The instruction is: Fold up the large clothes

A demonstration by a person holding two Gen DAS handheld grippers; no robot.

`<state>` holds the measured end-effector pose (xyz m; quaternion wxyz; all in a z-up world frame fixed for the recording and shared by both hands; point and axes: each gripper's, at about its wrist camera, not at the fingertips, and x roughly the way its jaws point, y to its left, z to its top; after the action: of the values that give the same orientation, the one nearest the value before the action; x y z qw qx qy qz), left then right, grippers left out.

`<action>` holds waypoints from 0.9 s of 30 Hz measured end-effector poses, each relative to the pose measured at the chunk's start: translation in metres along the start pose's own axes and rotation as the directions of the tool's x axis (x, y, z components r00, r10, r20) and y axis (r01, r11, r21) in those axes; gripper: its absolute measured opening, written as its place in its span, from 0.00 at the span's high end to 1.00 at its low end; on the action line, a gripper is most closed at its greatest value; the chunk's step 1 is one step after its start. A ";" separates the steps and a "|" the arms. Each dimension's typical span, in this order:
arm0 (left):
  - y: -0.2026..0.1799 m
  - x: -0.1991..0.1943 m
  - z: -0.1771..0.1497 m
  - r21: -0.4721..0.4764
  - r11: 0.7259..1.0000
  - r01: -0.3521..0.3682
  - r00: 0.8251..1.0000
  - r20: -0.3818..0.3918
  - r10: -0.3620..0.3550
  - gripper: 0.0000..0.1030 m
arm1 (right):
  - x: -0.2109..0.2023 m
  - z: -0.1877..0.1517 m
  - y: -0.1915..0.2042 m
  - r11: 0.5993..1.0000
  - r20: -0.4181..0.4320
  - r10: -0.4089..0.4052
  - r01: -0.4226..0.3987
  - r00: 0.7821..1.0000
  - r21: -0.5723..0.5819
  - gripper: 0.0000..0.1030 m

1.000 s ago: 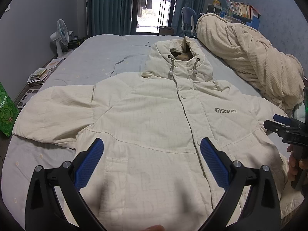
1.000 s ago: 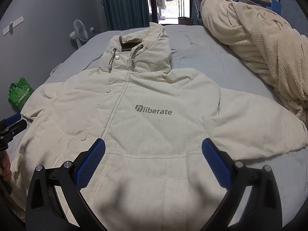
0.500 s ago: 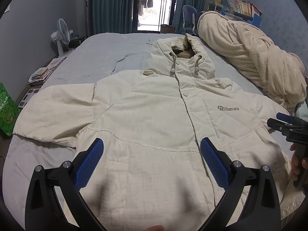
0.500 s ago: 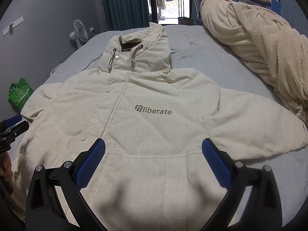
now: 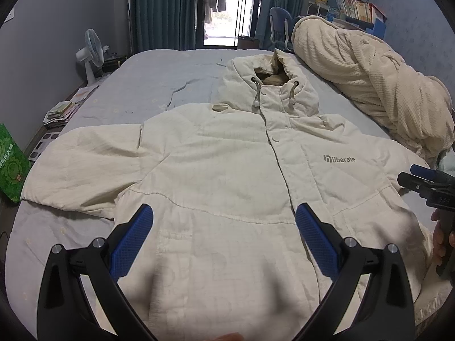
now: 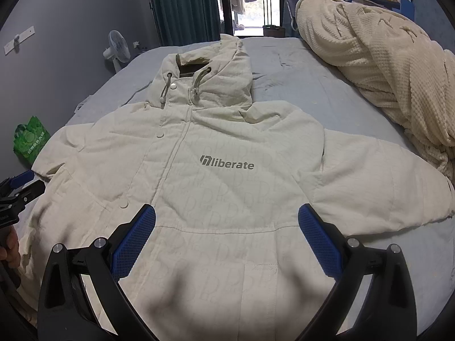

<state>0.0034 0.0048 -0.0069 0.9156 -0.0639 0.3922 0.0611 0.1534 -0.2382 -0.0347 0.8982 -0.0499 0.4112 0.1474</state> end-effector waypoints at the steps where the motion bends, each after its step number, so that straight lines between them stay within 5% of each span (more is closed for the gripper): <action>1: 0.000 0.000 0.000 0.002 1.000 -0.002 1.000 0.001 0.002 0.08 | 0.000 0.000 0.000 1.000 0.000 0.000 0.000 1.000 0.001 0.06; 27: 0.001 -0.002 0.000 -0.001 1.000 -0.006 1.000 0.004 0.006 0.08 | -0.001 0.001 -0.002 1.000 0.001 0.002 -0.002 1.000 0.002 0.06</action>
<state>0.0018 0.0056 -0.0051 0.9161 -0.0629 0.3907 0.0641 0.1540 -0.2399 -0.0340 0.8983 -0.0486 0.4108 0.1480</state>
